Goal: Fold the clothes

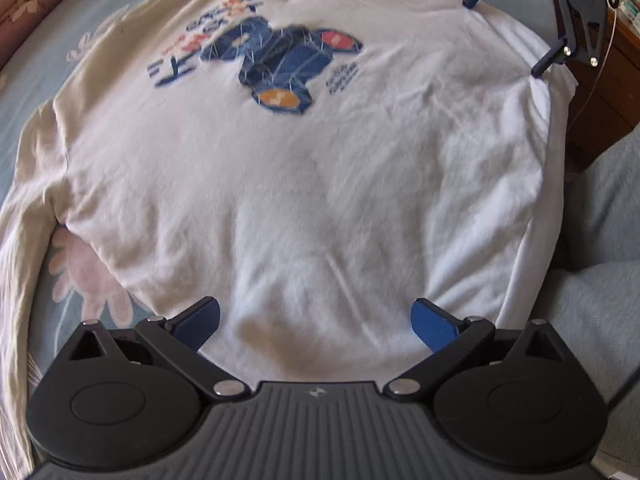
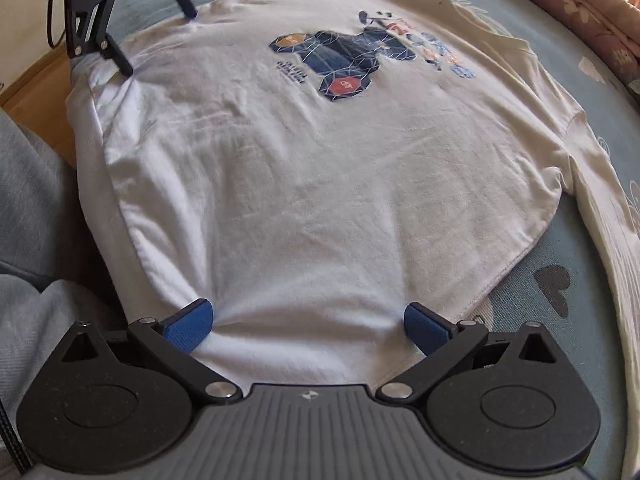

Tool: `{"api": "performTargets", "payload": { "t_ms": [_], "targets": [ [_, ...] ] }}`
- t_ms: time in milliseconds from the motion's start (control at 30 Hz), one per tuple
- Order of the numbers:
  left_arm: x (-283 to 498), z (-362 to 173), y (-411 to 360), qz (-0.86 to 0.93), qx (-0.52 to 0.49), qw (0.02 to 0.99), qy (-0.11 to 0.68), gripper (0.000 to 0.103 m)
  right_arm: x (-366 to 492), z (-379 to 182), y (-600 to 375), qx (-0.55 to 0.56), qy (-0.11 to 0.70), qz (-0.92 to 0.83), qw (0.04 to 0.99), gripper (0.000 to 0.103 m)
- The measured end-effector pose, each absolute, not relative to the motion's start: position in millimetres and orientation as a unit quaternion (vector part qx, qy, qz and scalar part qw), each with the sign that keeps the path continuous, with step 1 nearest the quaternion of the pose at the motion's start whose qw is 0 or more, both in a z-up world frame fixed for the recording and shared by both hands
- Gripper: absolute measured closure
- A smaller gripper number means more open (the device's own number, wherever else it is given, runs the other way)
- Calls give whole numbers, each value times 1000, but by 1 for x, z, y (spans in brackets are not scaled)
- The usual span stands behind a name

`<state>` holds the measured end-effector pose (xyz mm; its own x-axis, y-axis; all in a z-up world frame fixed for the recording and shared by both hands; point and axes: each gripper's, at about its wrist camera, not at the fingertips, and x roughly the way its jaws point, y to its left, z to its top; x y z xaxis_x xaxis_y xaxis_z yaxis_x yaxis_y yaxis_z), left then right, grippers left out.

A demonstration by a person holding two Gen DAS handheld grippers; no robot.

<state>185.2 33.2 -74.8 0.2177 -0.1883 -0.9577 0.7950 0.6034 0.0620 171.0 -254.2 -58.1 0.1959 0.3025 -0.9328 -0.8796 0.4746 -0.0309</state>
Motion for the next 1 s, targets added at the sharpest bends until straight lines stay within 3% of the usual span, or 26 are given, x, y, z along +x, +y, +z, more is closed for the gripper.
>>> {"api": "performTargets", "payload": {
  "t_ms": [100,433,667,767,833,900,1000],
  "targets": [
    [194,-80,20,-348,274,728,524,2,175,-57,-243,-312,452,445,707,0],
    [193,-73,46,-304,260,735,548,2,182,-59,-254,-320,509,409,686,0],
    [278,-62,44,-237,231,806,491,2,256,-40,-213,-319,413,358,775,0],
    [313,-66,36,-225,201,820,486,2,298,-50,-203,-281,408,315,810,0],
    [325,-78,32,-223,190,804,518,1,319,-67,-203,-242,448,303,806,0],
    [327,-89,36,-213,167,793,546,1,325,-69,-215,-183,457,302,816,0],
    [321,-88,55,-205,115,797,557,1,317,-69,-220,-180,455,299,819,0]
  ]
}}
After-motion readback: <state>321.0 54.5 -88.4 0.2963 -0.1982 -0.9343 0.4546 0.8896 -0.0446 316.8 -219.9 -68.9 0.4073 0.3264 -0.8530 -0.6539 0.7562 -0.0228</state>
